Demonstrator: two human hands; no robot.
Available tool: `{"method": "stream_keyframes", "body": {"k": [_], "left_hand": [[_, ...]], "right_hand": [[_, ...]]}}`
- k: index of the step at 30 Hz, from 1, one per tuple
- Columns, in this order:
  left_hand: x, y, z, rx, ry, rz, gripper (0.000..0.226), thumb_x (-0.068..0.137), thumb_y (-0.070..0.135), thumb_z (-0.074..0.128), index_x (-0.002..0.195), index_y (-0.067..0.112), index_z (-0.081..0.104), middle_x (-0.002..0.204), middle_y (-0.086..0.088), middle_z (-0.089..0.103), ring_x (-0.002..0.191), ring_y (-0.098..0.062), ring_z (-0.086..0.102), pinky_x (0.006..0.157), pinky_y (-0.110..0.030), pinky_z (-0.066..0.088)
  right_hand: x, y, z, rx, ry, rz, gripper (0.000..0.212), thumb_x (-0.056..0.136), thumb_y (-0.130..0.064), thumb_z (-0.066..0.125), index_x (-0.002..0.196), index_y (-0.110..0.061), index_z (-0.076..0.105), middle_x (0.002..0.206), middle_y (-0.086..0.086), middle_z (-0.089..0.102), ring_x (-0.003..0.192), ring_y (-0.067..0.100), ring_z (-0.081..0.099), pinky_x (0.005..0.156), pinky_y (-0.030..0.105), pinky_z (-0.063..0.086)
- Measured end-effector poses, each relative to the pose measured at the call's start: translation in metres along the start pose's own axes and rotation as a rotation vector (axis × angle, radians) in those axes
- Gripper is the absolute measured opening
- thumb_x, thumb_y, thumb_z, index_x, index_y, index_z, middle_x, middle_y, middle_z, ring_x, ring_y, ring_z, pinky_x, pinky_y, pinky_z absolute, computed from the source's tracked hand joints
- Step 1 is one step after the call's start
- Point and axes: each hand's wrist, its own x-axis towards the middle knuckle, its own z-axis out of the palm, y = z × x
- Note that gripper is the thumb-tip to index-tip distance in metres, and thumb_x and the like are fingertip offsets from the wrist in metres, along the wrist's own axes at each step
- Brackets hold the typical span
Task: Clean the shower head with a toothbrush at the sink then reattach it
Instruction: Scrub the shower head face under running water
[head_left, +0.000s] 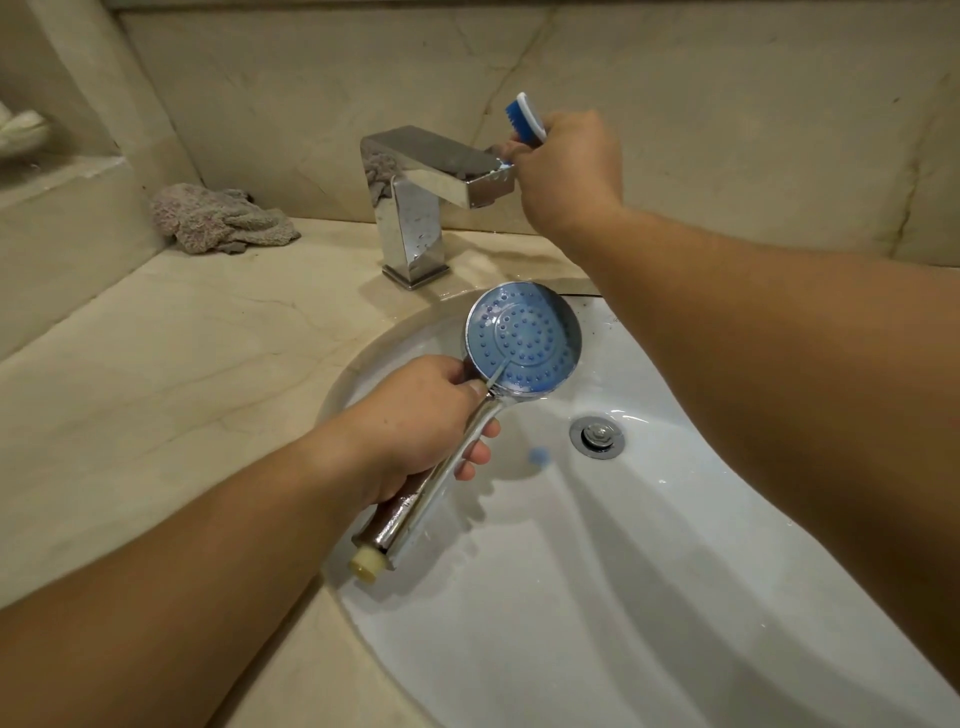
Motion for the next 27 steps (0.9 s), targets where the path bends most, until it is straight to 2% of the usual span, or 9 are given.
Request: {"method": "stream_keyframes", "body": {"k": [3,8,20,23,25,27], "left_hand": [[0.000,0.000,0.000,0.012,-0.001,0.003,0.023,0.109,0.017,0.045,0.103,0.014,0.067,0.085,-0.011,0.068,0.059,-0.018,0.061,0.054,-0.031,0.055],[0.001,-0.001,-0.002,0.018,-0.001,0.005,0.022,0.109,0.017,0.044,0.109,0.013,0.066,0.086,-0.012,0.069,0.059,-0.018,0.062,0.055,-0.032,0.055],[0.002,-0.002,-0.003,0.024,-0.014,0.006,0.023,0.109,0.018,0.044,0.115,0.011,0.065,0.086,-0.012,0.069,0.059,-0.016,0.062,0.054,-0.029,0.055],[0.001,-0.003,-0.003,0.019,-0.019,0.001,0.022,0.109,0.018,0.044,0.114,0.011,0.065,0.085,-0.011,0.068,0.057,-0.016,0.061,0.053,-0.029,0.055],[0.002,-0.003,-0.004,0.017,-0.012,0.000,0.022,0.109,0.017,0.044,0.111,0.012,0.065,0.084,-0.011,0.068,0.056,-0.016,0.061,0.053,-0.029,0.054],[0.003,-0.003,-0.005,0.024,0.004,0.000,0.022,0.109,0.016,0.044,0.107,0.012,0.065,0.084,-0.011,0.068,0.056,-0.016,0.061,0.052,-0.030,0.054]], "right_hand": [[0.001,0.000,0.000,-0.005,-0.005,0.008,0.020,0.089,-0.036,0.068,0.094,-0.017,0.070,0.087,0.004,0.070,0.084,0.020,0.066,0.081,0.041,0.055],[0.002,0.002,0.003,0.012,0.012,0.014,0.023,0.088,-0.035,0.069,0.097,-0.014,0.074,0.087,0.005,0.071,0.083,0.020,0.067,0.081,0.043,0.055],[0.005,0.005,0.003,0.020,0.009,-0.004,0.018,0.088,-0.033,0.069,0.092,-0.016,0.074,0.084,0.004,0.071,0.081,0.019,0.068,0.080,0.044,0.055],[0.000,0.003,0.000,0.017,0.008,-0.020,0.017,0.088,-0.032,0.066,0.086,-0.015,0.070,0.077,0.001,0.067,0.070,0.015,0.062,0.074,0.042,0.056],[-0.010,0.004,-0.006,-0.015,0.046,-0.056,0.017,0.089,-0.030,0.060,0.078,-0.017,0.061,0.067,-0.004,0.054,0.060,0.012,0.047,0.062,0.040,0.046],[-0.029,0.011,-0.015,-0.030,0.060,-0.062,0.009,0.088,-0.025,0.053,0.081,-0.019,0.052,0.068,-0.006,0.047,0.061,0.014,0.041,0.058,0.034,0.036]]}}
